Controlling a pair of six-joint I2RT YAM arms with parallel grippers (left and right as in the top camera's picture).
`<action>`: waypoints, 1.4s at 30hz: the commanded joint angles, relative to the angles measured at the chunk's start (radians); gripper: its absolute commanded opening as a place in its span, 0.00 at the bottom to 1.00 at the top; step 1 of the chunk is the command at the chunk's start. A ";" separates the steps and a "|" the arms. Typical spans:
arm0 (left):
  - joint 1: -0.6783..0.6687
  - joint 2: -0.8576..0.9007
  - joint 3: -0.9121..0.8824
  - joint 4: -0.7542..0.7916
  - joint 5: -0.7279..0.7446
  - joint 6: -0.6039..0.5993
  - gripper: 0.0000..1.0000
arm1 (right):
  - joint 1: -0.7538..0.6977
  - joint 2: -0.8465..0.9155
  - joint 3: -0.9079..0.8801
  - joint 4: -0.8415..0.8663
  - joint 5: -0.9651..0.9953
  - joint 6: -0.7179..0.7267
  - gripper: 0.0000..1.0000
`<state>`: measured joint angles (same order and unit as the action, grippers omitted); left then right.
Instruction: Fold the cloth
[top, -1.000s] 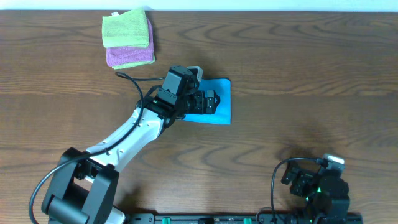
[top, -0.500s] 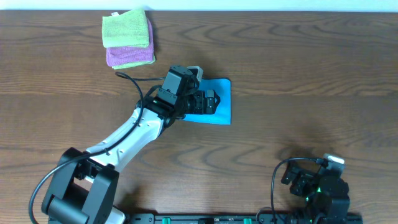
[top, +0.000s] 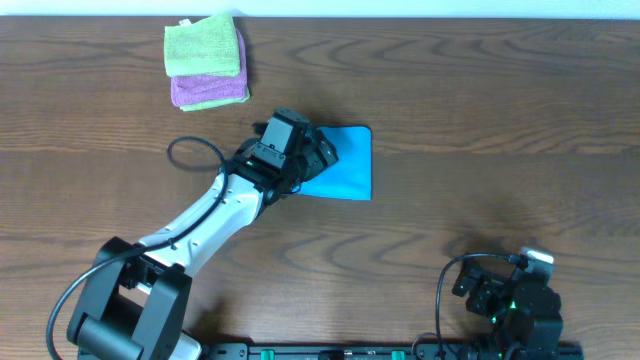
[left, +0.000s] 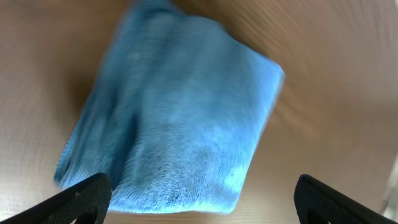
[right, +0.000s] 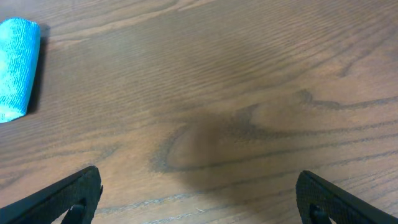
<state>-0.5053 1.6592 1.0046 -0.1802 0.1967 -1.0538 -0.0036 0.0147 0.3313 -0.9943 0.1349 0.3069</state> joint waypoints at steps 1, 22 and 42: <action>-0.041 -0.026 -0.003 -0.016 -0.125 -0.390 0.95 | -0.008 -0.008 -0.006 -0.002 0.011 0.014 0.99; -0.366 0.081 -0.010 -0.006 -0.494 -1.032 0.95 | -0.008 -0.008 -0.006 -0.002 0.011 0.014 0.99; -0.274 0.311 -0.010 0.110 -0.517 -1.031 0.93 | -0.008 -0.008 -0.006 -0.002 0.011 0.014 0.99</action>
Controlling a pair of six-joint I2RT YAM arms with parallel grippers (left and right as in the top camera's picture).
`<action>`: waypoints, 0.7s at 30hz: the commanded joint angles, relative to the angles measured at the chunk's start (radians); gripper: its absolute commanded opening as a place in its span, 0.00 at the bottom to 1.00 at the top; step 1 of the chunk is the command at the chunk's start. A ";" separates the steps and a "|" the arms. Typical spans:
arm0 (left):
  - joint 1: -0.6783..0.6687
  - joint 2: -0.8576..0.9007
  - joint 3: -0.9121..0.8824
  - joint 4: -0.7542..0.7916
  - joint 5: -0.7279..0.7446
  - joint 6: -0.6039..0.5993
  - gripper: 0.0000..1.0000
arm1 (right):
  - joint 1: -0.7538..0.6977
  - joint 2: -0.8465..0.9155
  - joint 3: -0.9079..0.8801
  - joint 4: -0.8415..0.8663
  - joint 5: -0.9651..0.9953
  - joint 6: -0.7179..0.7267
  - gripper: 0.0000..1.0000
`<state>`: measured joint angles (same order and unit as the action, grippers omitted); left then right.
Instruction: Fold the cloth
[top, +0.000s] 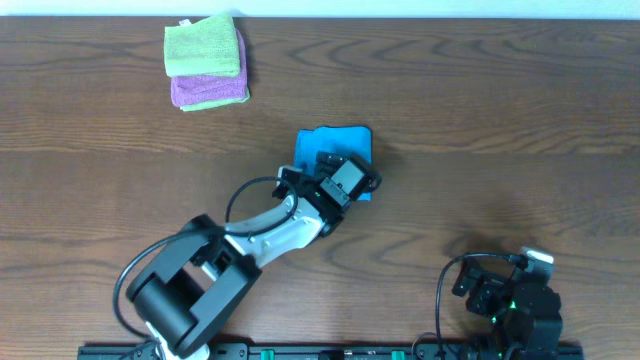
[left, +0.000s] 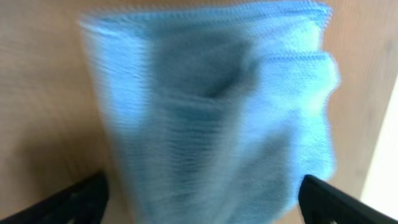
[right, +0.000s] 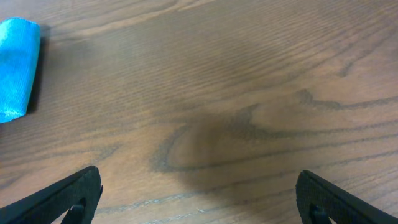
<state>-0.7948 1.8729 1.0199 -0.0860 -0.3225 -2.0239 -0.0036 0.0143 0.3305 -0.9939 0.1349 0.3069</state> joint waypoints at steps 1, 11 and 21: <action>0.018 0.115 -0.025 0.051 0.000 -0.061 0.91 | -0.008 -0.008 -0.006 -0.002 0.011 0.014 0.99; 0.023 0.161 -0.025 0.129 -0.048 -0.061 0.09 | -0.008 -0.008 -0.006 -0.002 0.011 0.014 0.99; 0.027 0.105 -0.024 0.248 -0.106 -0.060 0.06 | -0.008 -0.008 -0.005 -0.002 0.011 0.014 0.99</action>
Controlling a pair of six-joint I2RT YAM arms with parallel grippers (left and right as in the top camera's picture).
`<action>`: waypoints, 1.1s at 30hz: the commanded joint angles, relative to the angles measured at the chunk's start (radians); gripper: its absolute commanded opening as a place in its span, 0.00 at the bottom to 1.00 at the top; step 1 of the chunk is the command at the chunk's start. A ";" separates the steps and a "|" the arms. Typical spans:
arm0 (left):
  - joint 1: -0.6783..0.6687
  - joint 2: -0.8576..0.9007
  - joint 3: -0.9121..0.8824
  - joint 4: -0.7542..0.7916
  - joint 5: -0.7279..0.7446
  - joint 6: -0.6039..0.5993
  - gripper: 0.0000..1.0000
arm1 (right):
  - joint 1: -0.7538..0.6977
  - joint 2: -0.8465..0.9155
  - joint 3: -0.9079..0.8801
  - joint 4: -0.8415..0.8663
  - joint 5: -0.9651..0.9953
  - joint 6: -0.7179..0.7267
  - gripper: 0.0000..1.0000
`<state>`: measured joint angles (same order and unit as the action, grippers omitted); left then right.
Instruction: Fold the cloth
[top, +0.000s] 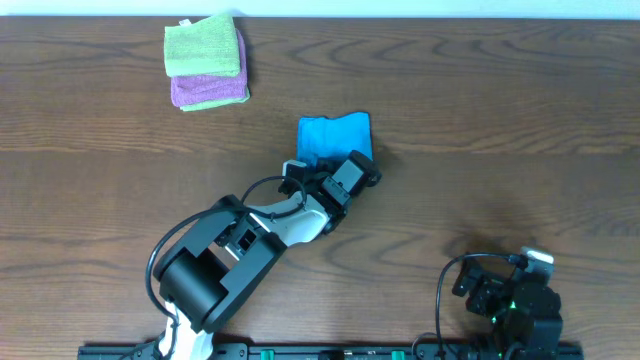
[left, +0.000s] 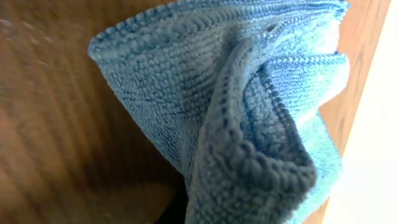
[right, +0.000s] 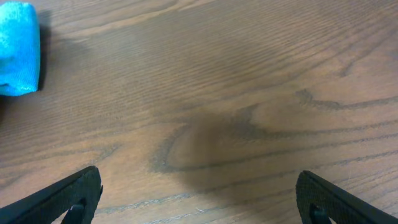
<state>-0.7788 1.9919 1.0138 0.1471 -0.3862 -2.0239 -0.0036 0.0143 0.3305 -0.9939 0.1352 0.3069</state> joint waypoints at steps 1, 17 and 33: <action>0.014 -0.042 -0.018 0.014 -0.056 -0.060 0.06 | -0.008 -0.008 -0.005 -0.002 0.011 0.014 0.99; 0.239 -0.488 -0.016 0.080 -0.119 -0.059 0.06 | -0.008 -0.008 -0.006 -0.002 0.010 0.014 0.99; 0.469 -0.258 0.197 0.410 -0.169 0.187 0.06 | -0.008 -0.008 -0.006 -0.002 0.010 0.014 0.99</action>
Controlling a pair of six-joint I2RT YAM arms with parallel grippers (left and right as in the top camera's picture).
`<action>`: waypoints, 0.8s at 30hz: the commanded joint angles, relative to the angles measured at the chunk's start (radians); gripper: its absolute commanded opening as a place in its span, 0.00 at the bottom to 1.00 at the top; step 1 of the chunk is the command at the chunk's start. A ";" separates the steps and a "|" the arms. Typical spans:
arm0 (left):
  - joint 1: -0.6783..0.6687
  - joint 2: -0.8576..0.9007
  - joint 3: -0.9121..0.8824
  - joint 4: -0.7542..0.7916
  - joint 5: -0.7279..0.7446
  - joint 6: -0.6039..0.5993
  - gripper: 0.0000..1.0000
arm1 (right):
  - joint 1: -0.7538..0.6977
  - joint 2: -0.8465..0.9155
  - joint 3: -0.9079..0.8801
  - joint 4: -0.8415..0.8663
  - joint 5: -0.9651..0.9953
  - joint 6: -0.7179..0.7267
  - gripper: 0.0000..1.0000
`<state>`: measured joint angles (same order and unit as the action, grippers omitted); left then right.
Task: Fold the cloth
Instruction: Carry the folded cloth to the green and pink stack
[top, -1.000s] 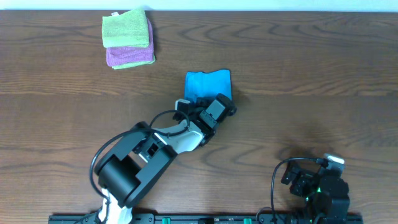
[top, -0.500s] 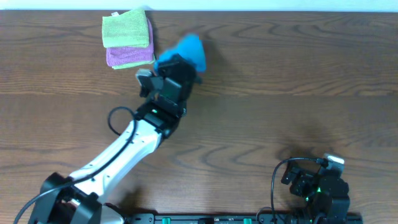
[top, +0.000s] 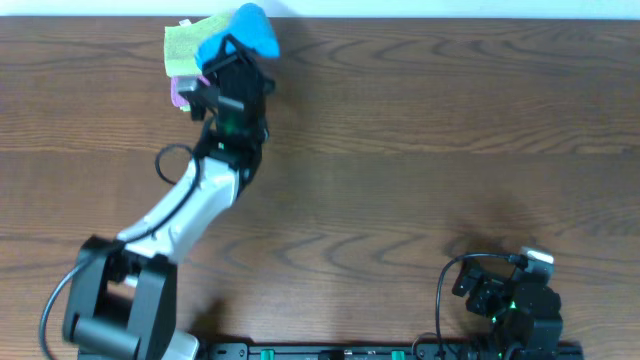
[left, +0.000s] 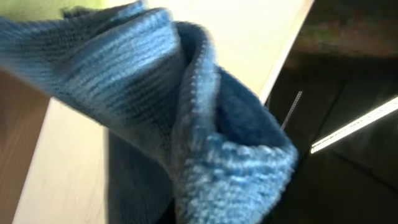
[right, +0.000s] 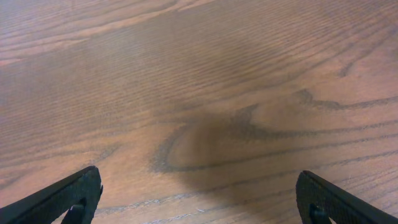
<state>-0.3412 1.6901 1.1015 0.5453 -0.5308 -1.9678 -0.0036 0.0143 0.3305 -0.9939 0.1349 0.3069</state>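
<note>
The blue cloth (top: 238, 30) hangs bunched in the air at the back left edge of the table, above the stack of folded cloths. My left gripper (top: 233, 52) is shut on it from below. The left wrist view is filled by the blue cloth (left: 186, 118), which hides the fingers, with a strip of green showing at the top left. My right gripper (right: 199, 208) is open and empty over bare wood, parked at the front right (top: 508, 292).
A folded green cloth (top: 183, 45) lies on a folded purple cloth (top: 181, 94) at the back left, partly hidden by the left arm. The table's back edge (top: 420, 17) runs just behind them.
The blue cloth was bunched on the table's middle with my left gripper at its near edge. Now it is off the table, held over the green and purple stack at the back left.
My left gripper was open over the left side of the folded blue cloth at the table's middle. Then it stood open at the cloth's near edge. Then the cloth was bunched up against it. Now the gripper holds it above the back-left stack. The right arm stayed parked.
</note>
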 joint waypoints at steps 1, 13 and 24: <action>0.048 0.072 0.156 0.011 -0.024 0.208 0.06 | -0.008 -0.008 -0.005 -0.002 0.011 0.014 0.99; 0.196 0.278 0.469 -0.070 0.060 0.945 0.06 | -0.008 -0.008 -0.006 -0.002 0.011 0.014 0.99; 0.277 0.510 0.472 0.153 0.216 0.951 0.06 | -0.008 -0.008 -0.006 -0.002 0.011 0.014 0.99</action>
<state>-0.0769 2.1750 1.5562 0.6598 -0.3645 -1.0477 -0.0036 0.0135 0.3305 -0.9943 0.1345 0.3069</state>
